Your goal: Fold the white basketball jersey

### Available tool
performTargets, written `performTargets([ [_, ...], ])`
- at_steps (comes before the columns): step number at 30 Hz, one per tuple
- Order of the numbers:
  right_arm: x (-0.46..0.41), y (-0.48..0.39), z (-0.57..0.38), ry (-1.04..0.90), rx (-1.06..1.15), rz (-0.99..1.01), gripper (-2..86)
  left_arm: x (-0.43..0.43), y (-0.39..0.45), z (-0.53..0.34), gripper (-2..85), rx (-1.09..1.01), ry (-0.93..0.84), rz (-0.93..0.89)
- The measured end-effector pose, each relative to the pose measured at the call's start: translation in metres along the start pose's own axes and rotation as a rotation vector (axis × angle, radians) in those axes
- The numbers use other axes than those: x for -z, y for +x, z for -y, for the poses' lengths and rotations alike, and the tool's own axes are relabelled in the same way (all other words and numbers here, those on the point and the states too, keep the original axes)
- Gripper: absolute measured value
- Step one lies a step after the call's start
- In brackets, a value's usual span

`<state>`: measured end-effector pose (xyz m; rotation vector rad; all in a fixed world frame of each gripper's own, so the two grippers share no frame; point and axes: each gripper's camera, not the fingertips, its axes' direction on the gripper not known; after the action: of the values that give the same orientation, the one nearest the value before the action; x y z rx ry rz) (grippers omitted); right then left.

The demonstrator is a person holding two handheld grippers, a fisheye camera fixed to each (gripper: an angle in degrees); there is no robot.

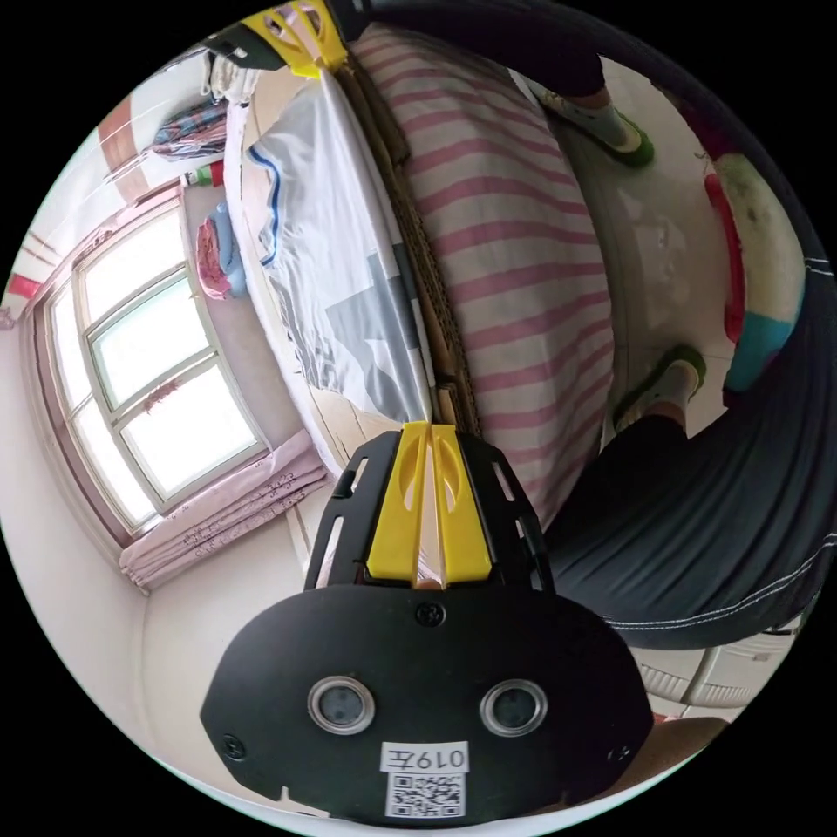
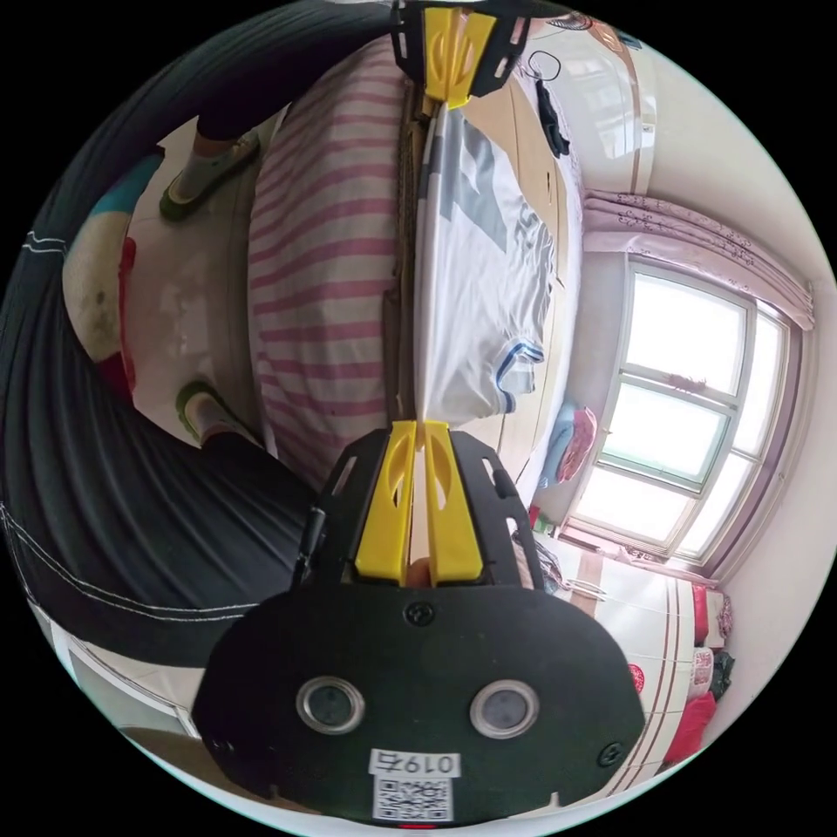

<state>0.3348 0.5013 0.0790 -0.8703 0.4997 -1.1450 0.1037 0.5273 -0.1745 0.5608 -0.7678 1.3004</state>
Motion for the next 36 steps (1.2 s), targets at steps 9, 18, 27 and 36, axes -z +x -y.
performTargets([
  [9,0.061,0.062,-0.001,-0.021,-0.056,-0.056,7.0,-0.068,0.022,-0.051,0.8,0.196,0.077,0.010],
  [18,0.140,0.214,-0.078,0.130,-0.513,0.065,5.7,-0.180,0.033,-0.172,1.0,0.598,0.265,-0.370],
  [27,0.049,0.488,-0.194,0.639,-1.439,0.871,7.5,-0.374,-0.032,-0.274,2.3,1.315,0.565,-0.752],
  [36,-0.039,0.653,-0.185,0.501,-1.522,1.138,10.7,-0.653,-0.083,-0.269,7.7,1.591,0.600,-1.259],
])
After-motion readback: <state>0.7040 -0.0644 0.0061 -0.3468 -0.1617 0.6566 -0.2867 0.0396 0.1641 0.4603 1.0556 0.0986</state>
